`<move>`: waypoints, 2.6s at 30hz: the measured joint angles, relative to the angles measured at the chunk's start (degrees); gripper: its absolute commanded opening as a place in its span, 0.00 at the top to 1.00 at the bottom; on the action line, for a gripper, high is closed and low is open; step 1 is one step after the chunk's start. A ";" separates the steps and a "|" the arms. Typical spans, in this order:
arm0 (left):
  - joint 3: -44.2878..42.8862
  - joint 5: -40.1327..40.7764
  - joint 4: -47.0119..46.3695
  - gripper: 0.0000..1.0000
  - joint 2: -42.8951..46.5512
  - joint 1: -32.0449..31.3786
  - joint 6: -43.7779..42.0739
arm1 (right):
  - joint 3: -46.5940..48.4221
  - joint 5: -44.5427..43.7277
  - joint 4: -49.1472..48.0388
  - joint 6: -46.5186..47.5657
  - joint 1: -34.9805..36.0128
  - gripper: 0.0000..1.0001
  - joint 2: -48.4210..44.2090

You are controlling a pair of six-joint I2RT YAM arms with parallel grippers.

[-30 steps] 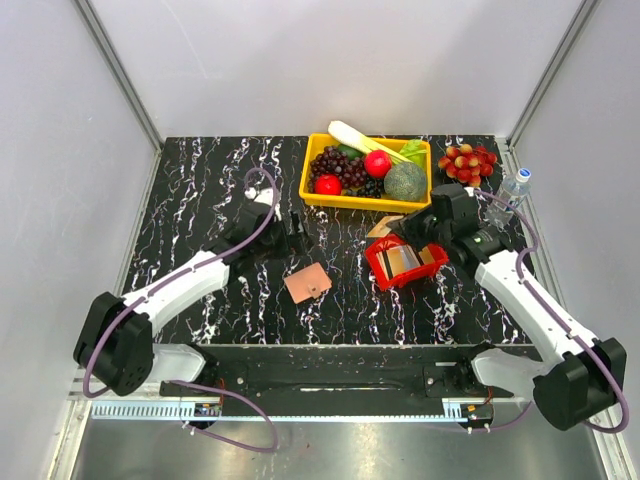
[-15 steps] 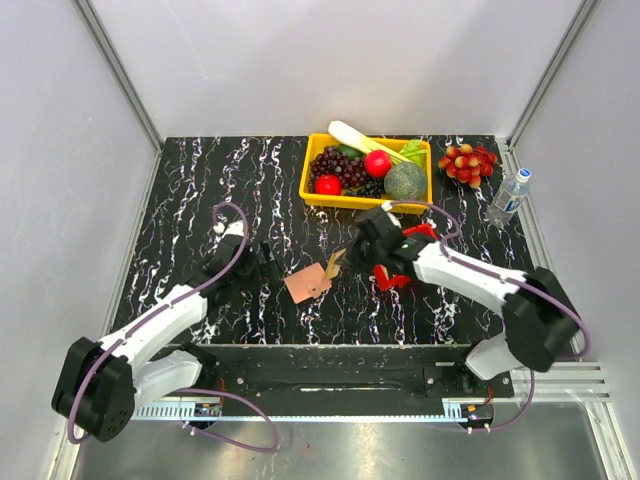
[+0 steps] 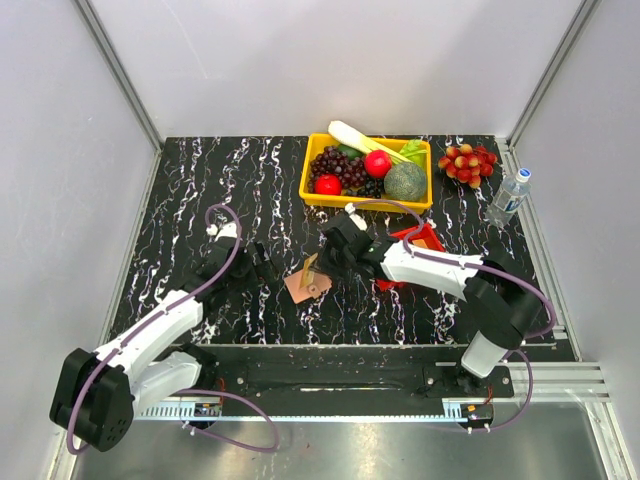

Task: Put the credit cards into the card holder
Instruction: Open the card holder at the center of the board.

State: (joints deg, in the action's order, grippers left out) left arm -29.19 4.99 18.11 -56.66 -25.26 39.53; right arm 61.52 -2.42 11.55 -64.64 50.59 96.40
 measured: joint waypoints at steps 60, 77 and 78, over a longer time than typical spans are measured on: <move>-9.94 4.66 -7.02 0.01 -24.04 -19.76 -8.26 | -28.87 -2.49 -21.00 -4.76 0.37 1.00 -13.25; -7.80 5.77 -5.38 0.01 -7.08 -18.38 -6.25 | -26.27 -0.28 -29.59 -1.66 -0.39 1.00 -8.48; -7.78 5.86 -4.83 0.01 -6.45 -18.12 -6.27 | -25.81 0.13 -30.18 -1.33 -0.39 1.00 -8.22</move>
State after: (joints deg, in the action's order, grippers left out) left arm -36.97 10.85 13.28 -63.11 -43.38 33.26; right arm 35.70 -2.28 -18.63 -65.98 50.19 88.18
